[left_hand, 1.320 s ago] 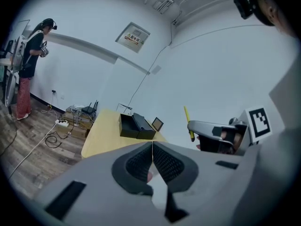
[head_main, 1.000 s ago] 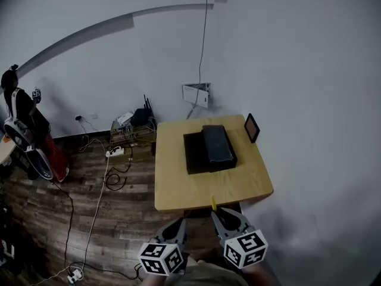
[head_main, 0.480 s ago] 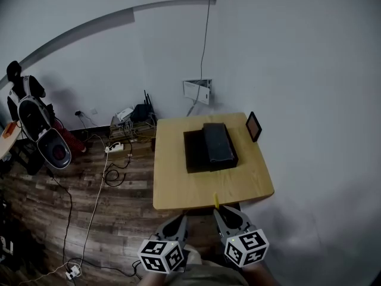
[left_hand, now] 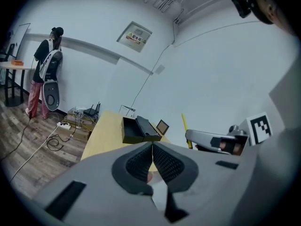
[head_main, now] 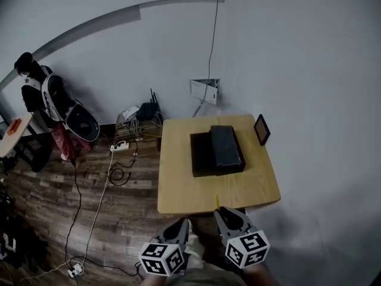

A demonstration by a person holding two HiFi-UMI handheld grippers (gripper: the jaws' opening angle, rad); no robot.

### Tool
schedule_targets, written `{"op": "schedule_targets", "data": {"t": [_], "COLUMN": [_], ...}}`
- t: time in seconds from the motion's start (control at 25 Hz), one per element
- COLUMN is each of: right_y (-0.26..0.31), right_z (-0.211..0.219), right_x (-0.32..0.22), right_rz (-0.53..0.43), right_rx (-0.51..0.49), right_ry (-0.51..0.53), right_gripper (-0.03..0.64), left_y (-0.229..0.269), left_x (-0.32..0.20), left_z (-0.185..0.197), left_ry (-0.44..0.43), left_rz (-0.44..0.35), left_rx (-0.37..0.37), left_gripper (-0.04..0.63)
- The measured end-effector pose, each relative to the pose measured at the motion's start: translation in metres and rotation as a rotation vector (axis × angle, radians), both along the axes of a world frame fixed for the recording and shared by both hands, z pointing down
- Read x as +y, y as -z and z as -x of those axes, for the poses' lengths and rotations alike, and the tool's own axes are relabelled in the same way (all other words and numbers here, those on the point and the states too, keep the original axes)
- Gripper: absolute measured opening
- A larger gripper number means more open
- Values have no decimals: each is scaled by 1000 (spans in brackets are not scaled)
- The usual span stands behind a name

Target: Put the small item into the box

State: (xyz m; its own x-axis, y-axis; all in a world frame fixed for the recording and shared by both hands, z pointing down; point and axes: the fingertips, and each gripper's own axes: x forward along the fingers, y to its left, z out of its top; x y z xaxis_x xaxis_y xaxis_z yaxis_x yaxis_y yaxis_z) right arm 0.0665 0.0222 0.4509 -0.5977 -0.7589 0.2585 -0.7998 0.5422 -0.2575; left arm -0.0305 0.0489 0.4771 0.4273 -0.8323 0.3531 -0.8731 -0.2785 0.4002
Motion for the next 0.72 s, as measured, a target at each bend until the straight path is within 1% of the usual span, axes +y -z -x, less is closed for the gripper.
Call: {"op": "schedule_targets", "data": {"t": [0.16,0.32,0.72], "right_y": [-12,-19,-2], "right_z": [2,2,19], "right_x": [-22,-51,-140], "right_rz": [19,43,34], "right_rx": [12,12,26], "right_ry": [-17,-35,-49], "right_gripper": [51,51,51], "left_y": [-6,-10,-6], "left_x": [-21,-53,-145], "left_z": [6,9,21], "left_ry": [10,-2,-44], "left_rz": [0,3,22], "left_rx": [10,22,24], "left_gripper": [3,3,3]}}
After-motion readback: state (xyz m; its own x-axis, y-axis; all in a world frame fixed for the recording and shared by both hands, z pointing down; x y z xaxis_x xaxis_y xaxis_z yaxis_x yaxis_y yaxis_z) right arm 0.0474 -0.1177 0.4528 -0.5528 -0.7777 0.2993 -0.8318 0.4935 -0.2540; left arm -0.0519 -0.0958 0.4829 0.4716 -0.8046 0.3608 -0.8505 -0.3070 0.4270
